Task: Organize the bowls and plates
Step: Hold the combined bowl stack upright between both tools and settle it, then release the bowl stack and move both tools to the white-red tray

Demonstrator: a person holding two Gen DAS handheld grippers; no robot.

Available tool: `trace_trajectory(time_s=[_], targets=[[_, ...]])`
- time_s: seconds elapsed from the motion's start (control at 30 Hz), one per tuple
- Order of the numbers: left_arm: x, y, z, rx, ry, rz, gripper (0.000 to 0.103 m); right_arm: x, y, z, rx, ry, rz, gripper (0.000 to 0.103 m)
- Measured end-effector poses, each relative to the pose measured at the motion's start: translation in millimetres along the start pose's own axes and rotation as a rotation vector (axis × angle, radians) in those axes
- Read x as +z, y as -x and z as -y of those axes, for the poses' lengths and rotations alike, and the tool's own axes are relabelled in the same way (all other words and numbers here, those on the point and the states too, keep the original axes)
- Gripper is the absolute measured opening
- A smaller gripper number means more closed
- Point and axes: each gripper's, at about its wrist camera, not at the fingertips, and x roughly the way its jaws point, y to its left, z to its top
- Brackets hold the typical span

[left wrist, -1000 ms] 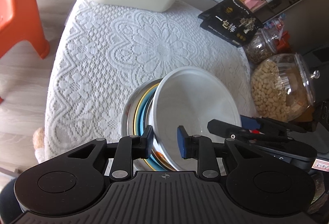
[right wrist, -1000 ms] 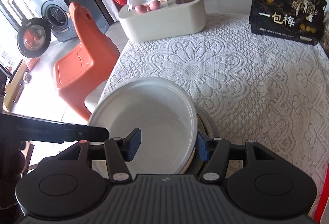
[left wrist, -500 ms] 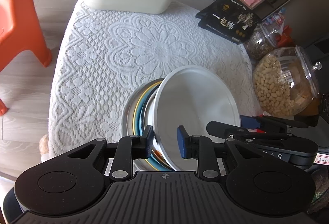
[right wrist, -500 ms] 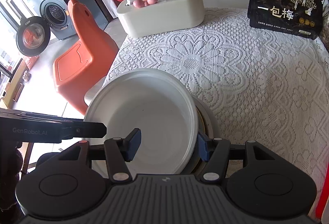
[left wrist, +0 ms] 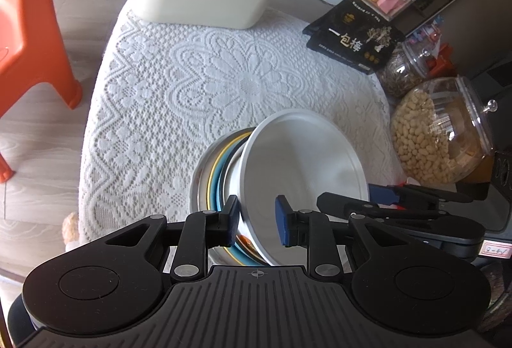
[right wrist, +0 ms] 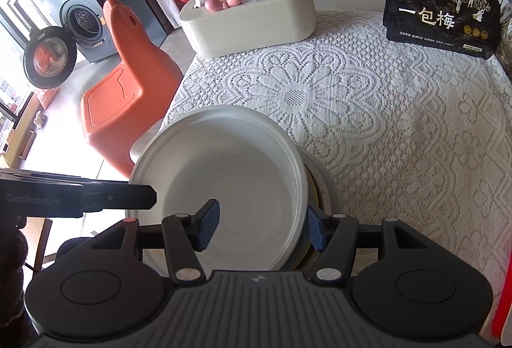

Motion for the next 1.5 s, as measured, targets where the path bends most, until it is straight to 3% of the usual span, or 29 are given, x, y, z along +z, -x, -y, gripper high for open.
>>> trace_trajectory(time_s=[0.4, 0.6, 0.77, 0.93, 1.07, 1.23, 1.5], targets=[[-0.5, -8.0, -1.9, 0.021, 0.000, -0.015, 0.027, -0.1, 3.0, -3.6, 0.007, 0.007, 0.006, 0.058], [-1.1, 1.6, 4.1, 0.045, -0.026, 0.018, 0.024, -0.2, 8.9, -1.3, 0.022, -0.006, 0.018, 0.058], [-8.6, 25.1, 16.0, 0.115, -0.077, 0.121, 0.024, -4.7, 48.5, 9.8, 0.034, -0.008, 0.122, 0.058], [-25.1, 48.9, 30.8, 0.164, -0.047, 0.236, 0.024, -24.6, 91.2, 45.4, 0.015, -0.038, 0.220, 0.058], [-38.1, 56.4, 73.6, 0.079, -0.069, 0.312, 0.024, -49.6, 114.0, 95.5, -0.064, -0.096, 0.264, 0.058], [-48.2, 6.7, 156.3, -0.061, -0.192, 0.220, 0.024, -92.4, 130.3, 171.3, -0.203, -0.191, 0.289, 0.058], [-70.7, -151.6, 257.8, -0.146, -0.269, -0.047, 0.024, -157.1, 137.5, 305.9, -0.344, -0.438, 0.260, 0.058]])
